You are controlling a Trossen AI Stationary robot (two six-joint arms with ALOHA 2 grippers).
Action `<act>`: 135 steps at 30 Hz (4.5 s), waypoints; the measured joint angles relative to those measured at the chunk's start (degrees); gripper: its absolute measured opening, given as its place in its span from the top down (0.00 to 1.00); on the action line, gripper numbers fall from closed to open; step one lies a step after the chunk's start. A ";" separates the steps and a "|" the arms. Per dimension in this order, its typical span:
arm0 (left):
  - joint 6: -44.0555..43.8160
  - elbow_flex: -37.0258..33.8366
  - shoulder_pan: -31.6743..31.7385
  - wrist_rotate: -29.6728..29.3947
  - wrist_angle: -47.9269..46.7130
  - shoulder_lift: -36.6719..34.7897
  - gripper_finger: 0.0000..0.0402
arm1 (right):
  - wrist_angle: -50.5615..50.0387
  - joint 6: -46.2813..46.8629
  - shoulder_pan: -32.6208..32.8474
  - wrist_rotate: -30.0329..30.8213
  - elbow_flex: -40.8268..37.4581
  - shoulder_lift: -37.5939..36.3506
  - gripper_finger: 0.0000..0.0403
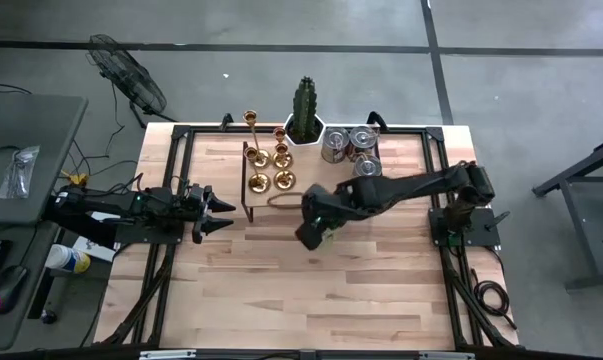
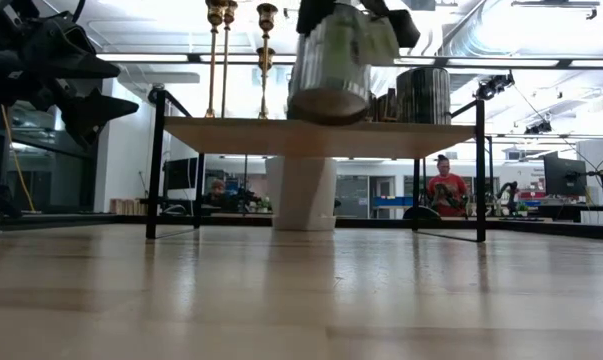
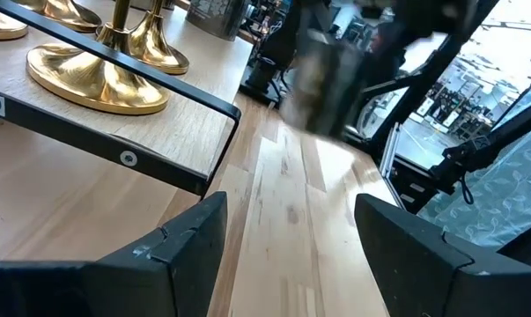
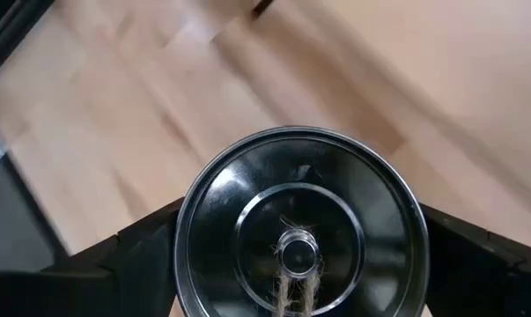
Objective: Pick & Place candle stick holders
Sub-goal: Put the silver scented candle can on the shelf
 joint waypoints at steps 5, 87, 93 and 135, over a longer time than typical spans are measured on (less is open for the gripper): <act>0.02 0.00 0.01 0.02 -0.01 0.01 0.39 | -1.49 2.49 -2.40 3.00 0.00 -3.04 0.13; 0.02 -0.02 0.00 0.02 0.01 0.01 0.39 | -12.56 4.16 -15.92 11.13 0.02 -5.63 0.10; 0.00 -0.02 -0.01 0.02 0.02 0.00 0.39 | -12.04 2.87 -15.94 12.35 0.02 -5.63 0.09; 0.02 -0.02 0.01 0.02 0.01 -0.02 0.39 | -11.99 -2.08 -17.95 9.38 0.02 -7.16 0.01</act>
